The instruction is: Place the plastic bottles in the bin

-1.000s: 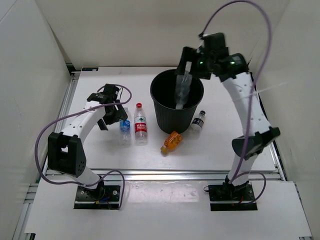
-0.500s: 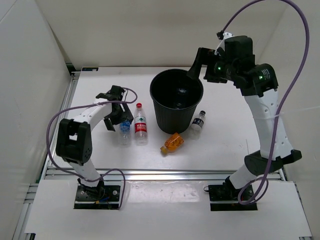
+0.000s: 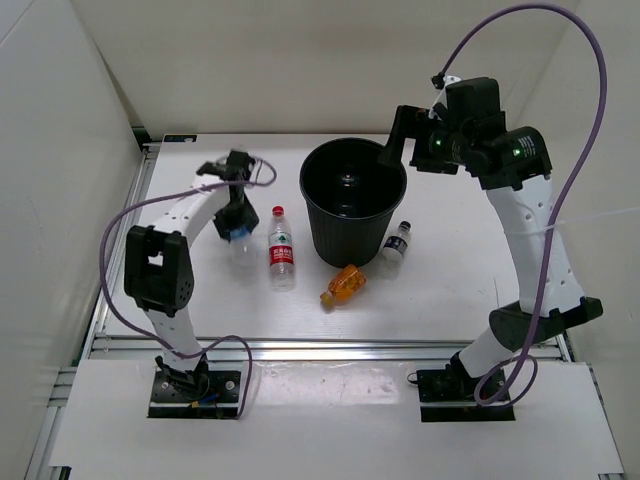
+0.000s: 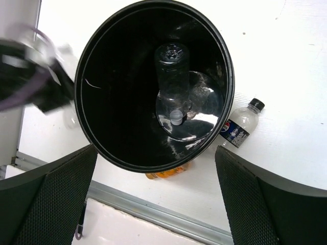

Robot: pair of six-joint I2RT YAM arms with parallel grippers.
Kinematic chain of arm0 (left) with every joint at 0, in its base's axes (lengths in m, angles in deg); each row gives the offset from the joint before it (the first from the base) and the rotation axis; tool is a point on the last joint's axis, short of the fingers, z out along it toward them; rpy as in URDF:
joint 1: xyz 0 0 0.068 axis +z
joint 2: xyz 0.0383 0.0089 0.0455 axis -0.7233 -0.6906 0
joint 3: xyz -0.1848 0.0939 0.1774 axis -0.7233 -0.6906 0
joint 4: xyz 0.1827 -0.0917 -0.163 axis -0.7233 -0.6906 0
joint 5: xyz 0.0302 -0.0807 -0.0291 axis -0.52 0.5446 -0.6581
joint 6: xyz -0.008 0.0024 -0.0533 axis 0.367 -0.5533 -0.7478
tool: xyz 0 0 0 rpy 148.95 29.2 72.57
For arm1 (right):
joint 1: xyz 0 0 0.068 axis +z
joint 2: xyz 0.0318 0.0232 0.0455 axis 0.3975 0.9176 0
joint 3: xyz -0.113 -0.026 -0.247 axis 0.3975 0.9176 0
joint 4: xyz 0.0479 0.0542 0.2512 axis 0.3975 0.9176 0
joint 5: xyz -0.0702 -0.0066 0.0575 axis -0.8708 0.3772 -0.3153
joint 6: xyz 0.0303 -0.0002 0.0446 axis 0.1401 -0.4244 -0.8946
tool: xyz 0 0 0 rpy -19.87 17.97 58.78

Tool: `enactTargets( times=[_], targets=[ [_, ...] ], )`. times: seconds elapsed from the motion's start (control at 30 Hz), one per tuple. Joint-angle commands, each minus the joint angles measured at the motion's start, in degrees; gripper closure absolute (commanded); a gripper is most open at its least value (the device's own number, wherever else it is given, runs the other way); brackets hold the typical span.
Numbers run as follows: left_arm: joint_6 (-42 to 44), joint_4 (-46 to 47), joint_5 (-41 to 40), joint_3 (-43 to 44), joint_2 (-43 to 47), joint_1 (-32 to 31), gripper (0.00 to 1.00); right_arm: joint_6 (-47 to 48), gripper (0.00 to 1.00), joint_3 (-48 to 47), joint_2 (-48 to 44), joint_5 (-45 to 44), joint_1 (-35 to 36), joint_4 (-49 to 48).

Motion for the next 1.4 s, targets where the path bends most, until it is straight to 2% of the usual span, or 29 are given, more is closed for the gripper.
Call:
enactTargets(
  times=[0.0, 0.03, 0.2, 0.43, 0.57, 0.6, 0.63, 0.67, 0.8, 0.87, 0.9, 1.0, 1.07, 1.17, 1.37],
  targets=[
    [-4.8, -4.9, -5.9, 16.4, 8.0, -0.9, 0.64, 0.4, 0.0, 0.5, -0.7, 1.3, -1.2, -0.5],
    [-4.8, -3.3, -4.9, 22.9, 8.6, -1.6, 0.64, 0.4, 0.0, 1.9, -0.7, 1.9, -1.2, -1.3],
    [-0.8, 11.1, -2.2, 31.7, 11.3, -7.1, 0.56, -1.3, 0.0, 3.4, -0.7, 4.1, -3.9, -2.4],
    [4.4, 12.5, 2.6, 49.4, -1.3, -17.8, 0.53, -1.9, 0.0, 5.1, -0.7, 6.5, -9.0, -3.5],
    [7.3, 15.0, 8.5, 52.6, -7.1, -23.2, 0.38, -1.9, 0.0, 2.8, -0.1, 8.4, -12.9, -3.5],
    [7.4, 14.1, 7.6, 52.6, -7.1, -23.9, 0.29, -2.5, 0.0, 2.8, -0.1, 8.4, -12.9, -3.5],
    [7.4, 12.9, 5.1, 52.6, -7.1, -24.5, 0.09, -2.5, 0.0, 2.8, -0.1, 8.4, -14.3, -3.5],
    [8.1, 12.9, 3.4, 51.5, -4.7, -24.5, 0.0, -3.0, 0.0, 2.8, -0.1, 8.4, -14.3, -3.5],
    [11.8, 13.6, -4.1, 48.1, 3.0, -24.5, 0.0, -6.1, 0.0, 9.4, -2.9, 10.4, -18.0, -5.0],
    [13.4, 14.1, -8.2, 46.4, 8.3, -24.5, 0.0, -9.5, 0.0, 17.5, -4.9, 12.5, -21.0, -7.0],
    [13.4, 14.1, -13.3, 44.9, 10.5, -24.5, 0.0, -10.6, 0.0, 20.5, -5.4, 14.7, -23.0, -7.7],
    [12.8, 17.2, -19.6, 35.5, 19.2, -22.9, 0.0, -14.8, 0.0, 30.9, -5.4, 17.1, -26.1, -8.6],
    [12.3, 17.2, -19.7, 28.0, 22.5, -21.1, 0.0, -15.5, 0.0, 37.8, -3.7, 19.6, -26.9, -9.8],
    [9.0, 13.8, -20.4, 19.7, 27.4, -18.7, 0.0, -16.0, 0.0, 42.7, 0.6, 21.8, -26.3, -13.9],
    [5.1, 4.2, -15.9, 9.1, 31.5, -14.3, 0.0, -15.4, 0.0, 43.6, 14.1, 22.4, -22.5, -16.9]
  ],
)
